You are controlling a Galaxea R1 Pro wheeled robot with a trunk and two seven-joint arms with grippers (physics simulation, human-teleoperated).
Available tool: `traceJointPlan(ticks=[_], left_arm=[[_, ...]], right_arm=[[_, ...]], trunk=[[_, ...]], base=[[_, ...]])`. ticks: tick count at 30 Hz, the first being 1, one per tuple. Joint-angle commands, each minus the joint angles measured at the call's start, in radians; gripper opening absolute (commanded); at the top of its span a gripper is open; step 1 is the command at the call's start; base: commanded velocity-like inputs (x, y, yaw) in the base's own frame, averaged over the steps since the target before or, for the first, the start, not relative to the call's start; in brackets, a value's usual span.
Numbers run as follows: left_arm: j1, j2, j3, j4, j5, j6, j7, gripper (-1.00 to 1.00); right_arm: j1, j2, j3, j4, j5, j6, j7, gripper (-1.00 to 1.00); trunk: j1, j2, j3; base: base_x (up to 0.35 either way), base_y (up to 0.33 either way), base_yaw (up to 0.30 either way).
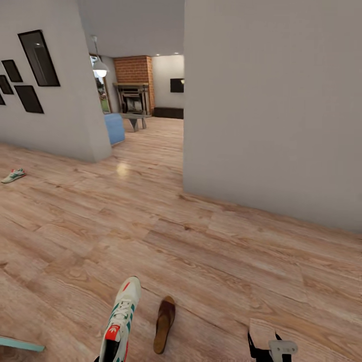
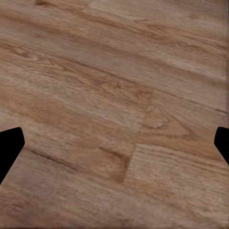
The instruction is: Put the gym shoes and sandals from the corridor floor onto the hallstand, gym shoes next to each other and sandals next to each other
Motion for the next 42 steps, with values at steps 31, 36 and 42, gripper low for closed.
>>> traceJointPlan(ticks=[31,36,42], left_arm=[[0.0,0.0,-0.004,0.0,-0.003,-0.002,0.002,-1.0],[0.0,0.0,-0.003,0.0,-0.003,-0.002,0.002,-1.0],[0.0,0.0,-0.003,0.0,-0.003,-0.002,0.002,-1.0]], right_arm=[[-0.001,-0.001,-0.006,0.0,0.007,-0.003,-0.002,1.0],[-0.001,-0.001,-0.006,0.0,0.007,-0.003,-0.002,1.0],[-0.001,0.0,-0.006,0.0,0.007,-0.003,-0.002,1.0]], trunk=[[0.0,0.0,-0.003],[0.0,0.0,-0.003],[0.0,0.0,-0.003]], base=[[-0.02,0.103,-0.039],[-0.165,0.155,0.0],[-0.045,0.043,0.0]])
